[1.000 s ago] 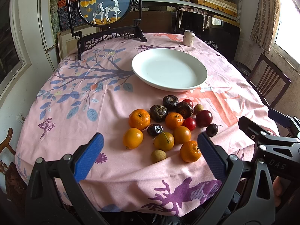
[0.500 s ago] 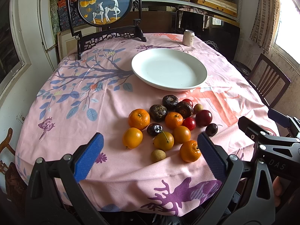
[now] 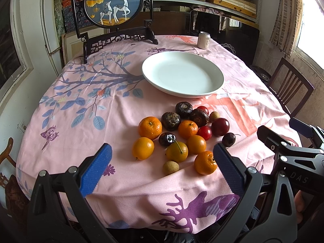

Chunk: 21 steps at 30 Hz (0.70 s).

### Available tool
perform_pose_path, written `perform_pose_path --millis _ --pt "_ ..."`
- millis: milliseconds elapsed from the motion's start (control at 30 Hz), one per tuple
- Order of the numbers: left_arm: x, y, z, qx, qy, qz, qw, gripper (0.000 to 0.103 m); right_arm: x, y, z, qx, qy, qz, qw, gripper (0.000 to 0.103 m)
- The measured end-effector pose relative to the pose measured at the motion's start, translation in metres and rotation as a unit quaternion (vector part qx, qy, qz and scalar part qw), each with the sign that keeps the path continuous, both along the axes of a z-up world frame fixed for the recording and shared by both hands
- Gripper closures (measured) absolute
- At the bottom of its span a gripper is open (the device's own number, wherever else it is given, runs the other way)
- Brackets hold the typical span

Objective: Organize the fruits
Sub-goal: 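Grasp a mandarin with the left tool while the right tool grasps another, place both on plate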

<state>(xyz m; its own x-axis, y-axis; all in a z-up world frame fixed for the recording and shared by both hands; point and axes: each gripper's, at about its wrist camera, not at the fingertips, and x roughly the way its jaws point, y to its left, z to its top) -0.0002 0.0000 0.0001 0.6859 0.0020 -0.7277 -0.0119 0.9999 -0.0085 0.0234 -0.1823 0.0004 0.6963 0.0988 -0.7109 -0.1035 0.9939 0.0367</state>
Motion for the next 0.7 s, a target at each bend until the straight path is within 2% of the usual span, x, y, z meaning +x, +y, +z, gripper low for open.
perform_pose_path --millis 167,267,367,433,467,500,567,600,633,700 --pt "-0.001 0.016 0.000 0.005 -0.002 0.026 0.9997 0.002 0.000 0.003 -0.007 0.004 0.014 0.013 1.000 0.001" --pt "-0.002 0.043 -0.011 0.014 0.003 0.065 0.9978 0.002 0.004 0.012 -0.022 0.021 0.042 0.058 0.997 0.001" --pt "-0.002 0.075 -0.026 0.014 0.022 0.105 0.9942 0.002 0.009 0.025 -0.043 0.052 0.093 0.112 0.988 0.001" --pt "-0.002 0.096 -0.035 0.005 0.035 0.125 0.9916 0.002 0.010 0.036 -0.054 0.068 0.105 0.143 0.982 0.012" --pt "-0.002 0.103 -0.038 -0.001 0.040 0.132 0.9905 0.002 0.011 0.043 -0.058 0.066 0.112 0.153 0.980 0.027" --pt "-0.003 0.108 -0.039 -0.007 0.042 0.137 0.9897 0.002 0.013 0.049 -0.063 0.063 0.123 0.163 0.977 0.035" --pt "-0.005 0.110 -0.040 -0.012 0.042 0.138 0.9894 0.002 0.018 0.061 -0.072 0.058 0.137 0.175 0.973 0.041" --pt "-0.005 0.109 -0.040 -0.013 0.041 0.135 0.9900 0.002 0.021 0.065 -0.076 0.055 0.142 0.180 0.972 0.055" --pt "-0.004 0.107 -0.040 -0.012 0.042 0.130 0.9906 0.002 0.025 0.068 -0.081 0.057 0.145 0.183 0.971 0.062" --pt "-0.001 0.099 -0.044 -0.008 0.047 0.116 0.9920 0.002 0.025 0.069 -0.079 0.058 0.132 0.184 0.972 0.063"
